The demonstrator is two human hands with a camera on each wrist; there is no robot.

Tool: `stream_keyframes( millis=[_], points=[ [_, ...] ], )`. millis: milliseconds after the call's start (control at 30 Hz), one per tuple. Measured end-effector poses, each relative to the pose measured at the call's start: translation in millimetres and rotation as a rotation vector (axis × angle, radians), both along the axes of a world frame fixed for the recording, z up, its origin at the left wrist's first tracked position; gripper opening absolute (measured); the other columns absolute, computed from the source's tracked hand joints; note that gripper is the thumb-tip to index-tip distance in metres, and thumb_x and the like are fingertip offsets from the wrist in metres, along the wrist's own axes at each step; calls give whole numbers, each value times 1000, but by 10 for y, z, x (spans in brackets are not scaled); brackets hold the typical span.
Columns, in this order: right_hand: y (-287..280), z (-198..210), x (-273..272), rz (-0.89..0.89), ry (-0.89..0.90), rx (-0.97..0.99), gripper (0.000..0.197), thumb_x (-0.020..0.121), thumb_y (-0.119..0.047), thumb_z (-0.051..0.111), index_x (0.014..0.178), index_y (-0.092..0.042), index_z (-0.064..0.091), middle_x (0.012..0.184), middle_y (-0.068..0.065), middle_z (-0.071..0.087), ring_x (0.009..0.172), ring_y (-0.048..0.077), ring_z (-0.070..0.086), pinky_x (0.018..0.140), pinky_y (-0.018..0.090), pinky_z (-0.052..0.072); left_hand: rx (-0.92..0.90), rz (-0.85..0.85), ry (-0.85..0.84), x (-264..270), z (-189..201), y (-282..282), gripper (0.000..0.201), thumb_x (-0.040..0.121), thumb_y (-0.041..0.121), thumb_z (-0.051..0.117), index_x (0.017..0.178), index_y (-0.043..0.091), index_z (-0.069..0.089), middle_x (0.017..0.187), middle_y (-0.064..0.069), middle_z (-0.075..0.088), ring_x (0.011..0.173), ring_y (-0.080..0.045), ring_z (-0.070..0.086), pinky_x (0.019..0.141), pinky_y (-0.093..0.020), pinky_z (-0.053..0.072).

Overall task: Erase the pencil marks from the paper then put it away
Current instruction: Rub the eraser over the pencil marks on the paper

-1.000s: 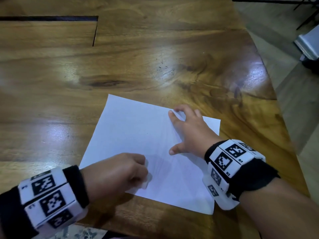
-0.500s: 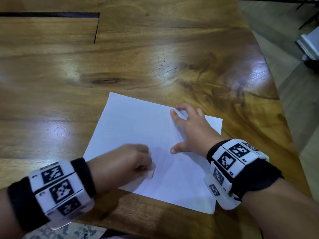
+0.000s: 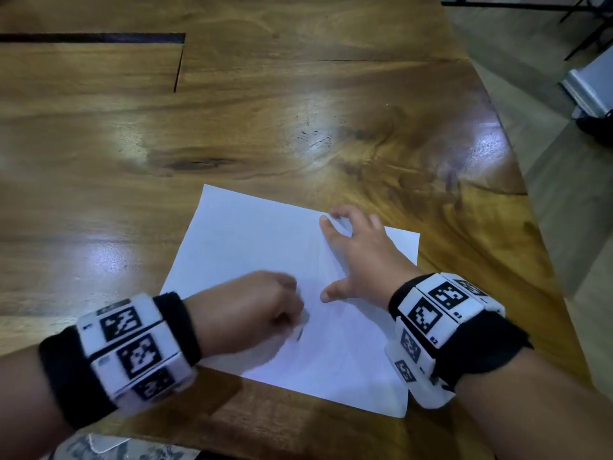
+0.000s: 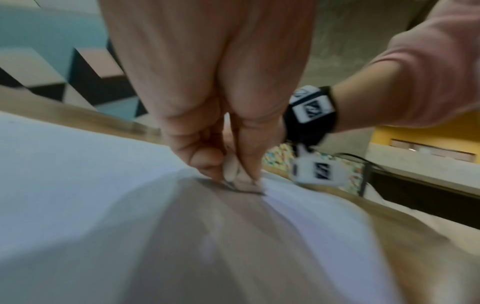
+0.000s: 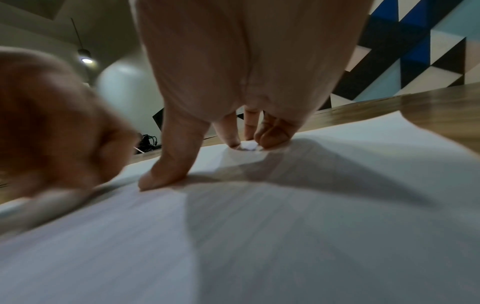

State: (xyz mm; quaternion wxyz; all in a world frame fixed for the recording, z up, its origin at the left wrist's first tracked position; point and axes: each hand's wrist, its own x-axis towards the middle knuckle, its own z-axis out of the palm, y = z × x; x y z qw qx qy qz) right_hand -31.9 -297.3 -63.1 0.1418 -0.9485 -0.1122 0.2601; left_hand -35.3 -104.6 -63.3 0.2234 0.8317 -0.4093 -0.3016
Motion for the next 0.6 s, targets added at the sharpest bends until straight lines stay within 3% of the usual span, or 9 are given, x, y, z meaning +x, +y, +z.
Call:
stream_keyframes(
  millis=[133,233,400,467,533,600],
  points=[
    [2,10,-6,11,-3,-12,108,70,-49,75,151,-21,9,150,-3,3,127,23,15,107,27,24,-48,141,-192,301,-9,-215,15,77,20,47,69,13,57,70,2,43,62,-22,49,58,-23,31],
    [4,6,-8,5,-1,-5,108,70,-49,76,151,-21,9,149,-3,2,128,22,14,108,28,25,-79,73,-188,104,-35,-109,21,79,24,39,67,15,54,71,1,44,62,-19,48,57,-30,38],
    [-1,-1,-2,2,4,-4,108,71,-49,75,151,-22,7,149,-5,0,128,19,10,107,27,23,-14,0,26,-298,-12,132,9,83,18,54,82,25,60,79,13,39,70,-1,43,63,-12,33],
    [5,-3,1,8,2,-9,108,71,-49,75,151,-22,7,150,-4,0,128,20,11,107,27,23,-17,-2,-9,-149,-16,42,11,82,20,51,80,24,61,78,10,43,69,-5,47,62,-14,36],
    [9,-2,0,10,0,-14,108,71,-49,75,151,-21,8,150,-3,1,129,22,12,108,28,23,-42,38,-116,80,-23,-95,15,79,24,45,72,19,58,73,3,46,64,-17,51,59,-24,38],
    [10,-2,-1,9,-1,-15,108,70,-49,75,151,-21,9,150,-2,2,129,23,13,108,29,24,-44,104,-185,250,-42,-207,12,78,19,48,71,14,57,73,-1,47,64,-22,51,59,-26,37]
  ],
)
